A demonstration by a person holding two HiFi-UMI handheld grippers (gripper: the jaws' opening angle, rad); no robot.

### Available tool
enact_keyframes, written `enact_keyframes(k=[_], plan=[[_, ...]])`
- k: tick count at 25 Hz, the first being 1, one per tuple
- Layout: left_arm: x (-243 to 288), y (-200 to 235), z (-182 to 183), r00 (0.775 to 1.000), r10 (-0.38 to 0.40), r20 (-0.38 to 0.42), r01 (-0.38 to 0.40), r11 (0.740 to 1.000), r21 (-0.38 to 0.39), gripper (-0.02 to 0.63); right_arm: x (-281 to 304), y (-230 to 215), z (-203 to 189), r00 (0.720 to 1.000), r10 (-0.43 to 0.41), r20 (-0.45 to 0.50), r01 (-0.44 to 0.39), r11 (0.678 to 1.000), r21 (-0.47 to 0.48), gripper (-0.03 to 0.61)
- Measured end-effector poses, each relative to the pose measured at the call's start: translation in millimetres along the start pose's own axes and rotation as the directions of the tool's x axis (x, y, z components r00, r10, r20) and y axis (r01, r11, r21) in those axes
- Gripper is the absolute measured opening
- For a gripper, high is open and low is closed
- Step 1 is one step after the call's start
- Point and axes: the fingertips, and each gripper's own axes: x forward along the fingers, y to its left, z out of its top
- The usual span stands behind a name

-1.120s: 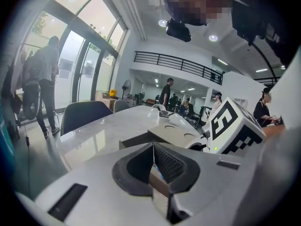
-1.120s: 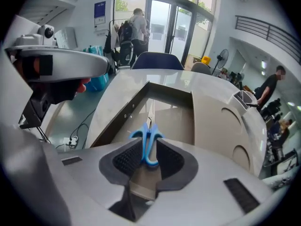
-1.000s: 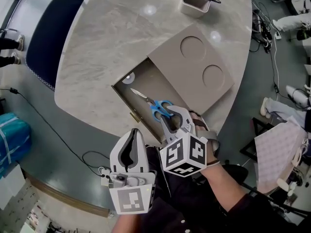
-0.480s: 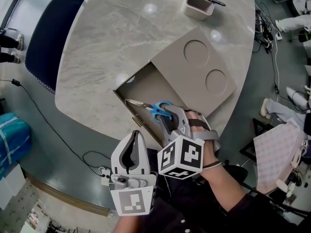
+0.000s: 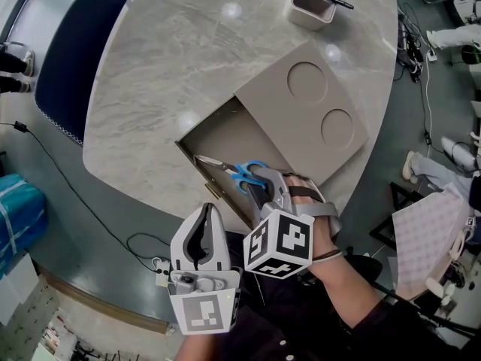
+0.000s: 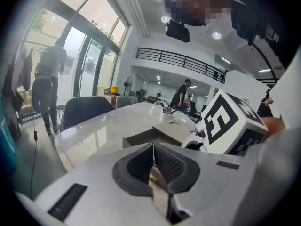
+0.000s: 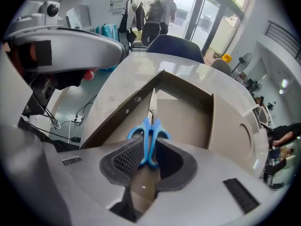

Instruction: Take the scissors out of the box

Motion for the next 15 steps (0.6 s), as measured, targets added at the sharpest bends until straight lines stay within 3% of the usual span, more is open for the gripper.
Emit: enact_keyframes(k=[10,15], plan=[[-5,-4,3,1.000,-0.007,0.006,0.007,1.000,-0.001,0.017,-16,-16,-1,0.999,-0.045,0.027,0.043,0.998,0.042,0.072],[-8,-12,31,0.997,-0.016,0.073,0.014,1.000,0.026,0.017,-40,-24,5,0.993,-0.088,0.081,0.083,0.995,0.059,0.072]])
